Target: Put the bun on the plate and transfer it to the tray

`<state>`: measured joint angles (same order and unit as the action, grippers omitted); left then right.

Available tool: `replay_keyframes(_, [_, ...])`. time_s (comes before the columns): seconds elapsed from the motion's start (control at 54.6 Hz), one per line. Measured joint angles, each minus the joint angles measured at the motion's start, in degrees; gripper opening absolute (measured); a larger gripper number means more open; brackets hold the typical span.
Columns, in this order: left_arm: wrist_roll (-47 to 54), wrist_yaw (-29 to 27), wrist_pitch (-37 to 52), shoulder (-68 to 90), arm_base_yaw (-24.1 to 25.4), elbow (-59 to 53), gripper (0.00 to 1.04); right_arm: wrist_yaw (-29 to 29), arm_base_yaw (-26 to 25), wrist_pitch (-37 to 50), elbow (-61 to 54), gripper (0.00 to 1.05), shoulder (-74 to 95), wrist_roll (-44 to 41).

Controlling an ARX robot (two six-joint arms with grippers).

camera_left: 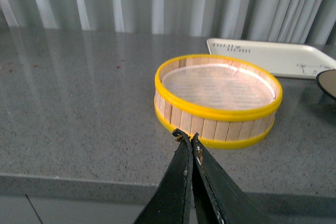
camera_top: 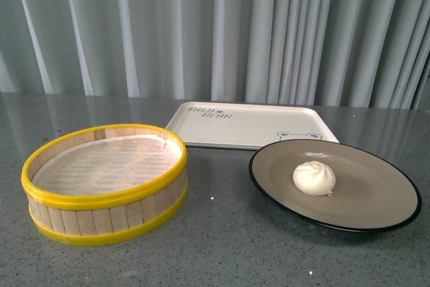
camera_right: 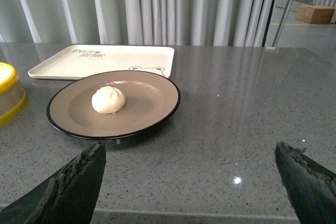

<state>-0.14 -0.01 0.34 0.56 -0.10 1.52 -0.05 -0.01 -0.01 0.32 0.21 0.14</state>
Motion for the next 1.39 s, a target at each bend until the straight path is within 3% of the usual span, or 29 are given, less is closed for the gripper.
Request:
replay_keyframes(0.183, [-0.1,0.0,-0.3,-0.3,0.0,0.0,0.06,0.0,0.0,0.0,0.0,0.96,0.0,0.0])
replay_keyframes(0.495, [0.0,0.0,-0.3,-0.3,0.0,0.0,0.57,0.0,0.0,0.0,0.0,0.96,0.0,0.0])
replay_keyframes(0.678, [0.0,0.0,-0.3,-0.3,0.0,0.0,1.0,0.0,0.0,0.0,0.0,0.96,0.0,0.0])
replay_keyframes(1.117, [0.0,0.0,-0.3,-0.3,0.0,0.0,0.98,0.2,0.0,-0.1,0.0,0.96,0.1,0.3])
replay_keyframes(1.191, [0.0,0.0,-0.3,-0.3,0.0,0.0,0.98,1.9,0.3,-2.8,3.2,0.96,8.0,12.5])
replay_keyframes(1.319, [0.0,0.0,-0.3,-0.3,0.0,0.0,0.98,2.8,0.0,10.9,6.8,0.96,26.1,38.5])
replay_keyframes(1.392, [0.0,0.0,-0.3,-0.3,0.0,0.0,0.98,2.8,0.2,17.4,8.4,0.96,35.1,49.1])
